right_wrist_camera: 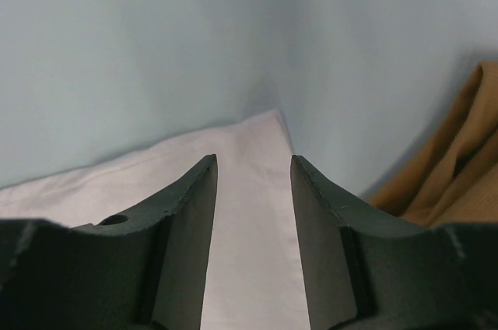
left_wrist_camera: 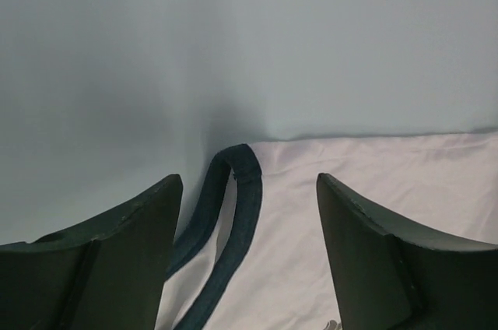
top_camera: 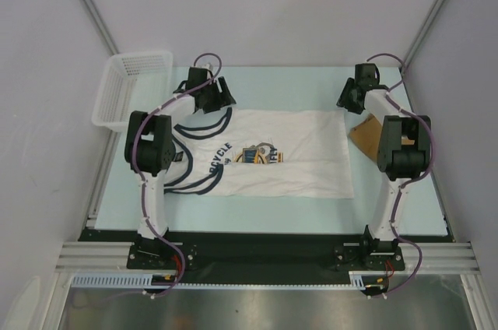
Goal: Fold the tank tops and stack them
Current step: Fold the tank top
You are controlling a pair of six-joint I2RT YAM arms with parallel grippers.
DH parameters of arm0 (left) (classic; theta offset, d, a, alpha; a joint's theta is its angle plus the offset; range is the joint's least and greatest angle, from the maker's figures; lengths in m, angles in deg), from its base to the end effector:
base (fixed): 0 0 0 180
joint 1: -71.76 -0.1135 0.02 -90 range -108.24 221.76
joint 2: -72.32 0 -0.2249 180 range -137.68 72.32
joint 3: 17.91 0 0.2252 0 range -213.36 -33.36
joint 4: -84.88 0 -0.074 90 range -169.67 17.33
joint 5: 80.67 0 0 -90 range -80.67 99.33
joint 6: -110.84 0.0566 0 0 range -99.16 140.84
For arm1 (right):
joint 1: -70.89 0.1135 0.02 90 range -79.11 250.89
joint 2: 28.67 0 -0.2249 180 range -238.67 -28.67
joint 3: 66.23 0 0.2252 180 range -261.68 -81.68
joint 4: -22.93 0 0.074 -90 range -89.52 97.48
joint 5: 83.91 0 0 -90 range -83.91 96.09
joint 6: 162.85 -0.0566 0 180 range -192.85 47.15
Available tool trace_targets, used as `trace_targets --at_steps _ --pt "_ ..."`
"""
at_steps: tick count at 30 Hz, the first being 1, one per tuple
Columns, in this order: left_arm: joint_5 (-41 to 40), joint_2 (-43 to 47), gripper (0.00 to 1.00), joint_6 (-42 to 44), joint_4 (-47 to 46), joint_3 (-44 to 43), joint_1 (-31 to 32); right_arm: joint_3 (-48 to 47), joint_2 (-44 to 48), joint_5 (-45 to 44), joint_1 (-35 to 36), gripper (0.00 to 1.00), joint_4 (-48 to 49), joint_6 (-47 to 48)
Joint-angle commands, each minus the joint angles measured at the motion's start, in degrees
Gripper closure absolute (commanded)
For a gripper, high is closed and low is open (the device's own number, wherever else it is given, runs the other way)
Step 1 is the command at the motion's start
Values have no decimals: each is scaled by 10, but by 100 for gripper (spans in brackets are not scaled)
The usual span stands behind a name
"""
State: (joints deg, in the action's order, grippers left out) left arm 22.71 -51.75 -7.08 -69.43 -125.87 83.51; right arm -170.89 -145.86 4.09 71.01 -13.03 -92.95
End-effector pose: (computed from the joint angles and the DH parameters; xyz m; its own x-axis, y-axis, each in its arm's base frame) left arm 0.4463 -0.1062 0.1513 -0.7485 -0.3096 -0.5865 0.0187 0.8741 -0.4853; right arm 0.4291 -0.0011 0.1669 -0.6960 0.3420 -0.6314 0.2771 0.9391 0.2032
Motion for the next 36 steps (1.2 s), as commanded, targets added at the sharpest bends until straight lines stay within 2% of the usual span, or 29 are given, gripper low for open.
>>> trace_targets --at_steps 1,8,12,17,19,21,22,25,30,32,34,36 --pt "20 -25 25 9 22 -57 7 -57 -33 11 3 52 -22 16" --pt "10 -71 26 5 37 -115 14 -88 -82 11 4 53 -22 15" --pt "9 -91 30 5 50 -140 17 -86 -94 14 3 54 -18 15" --pt "6 -104 41 3 62 -153 17 -89 -102 15 3 72 -15 13" --pt "7 -100 42 3 74 -151 18 -87 -101 30 3 79 -13 12" --pt "2 -92 41 4 83 -138 18 -88 -100 31 3 79 -12 12" --pt "-5 -79 39 5 82 -131 19 -88 -100 31 3 91 -11 13" --pt "-12 -52 37 7 72 -93 19 -87 -100 32 4 100 -9 12" --pt "-5 -48 41 10 71 -79 23 -81 -100 34 3 100 -5 9" --pt "-6 -51 42 11 73 -80 26 -78 -98 30 3 84 -7 10" --pt "-8 -50 43 10 73 -78 28 -70 -90 21 4 64 -3 11" --pt "-11 -49 43 11 73 -79 29 -62 -84 21 -11 63 4 14"
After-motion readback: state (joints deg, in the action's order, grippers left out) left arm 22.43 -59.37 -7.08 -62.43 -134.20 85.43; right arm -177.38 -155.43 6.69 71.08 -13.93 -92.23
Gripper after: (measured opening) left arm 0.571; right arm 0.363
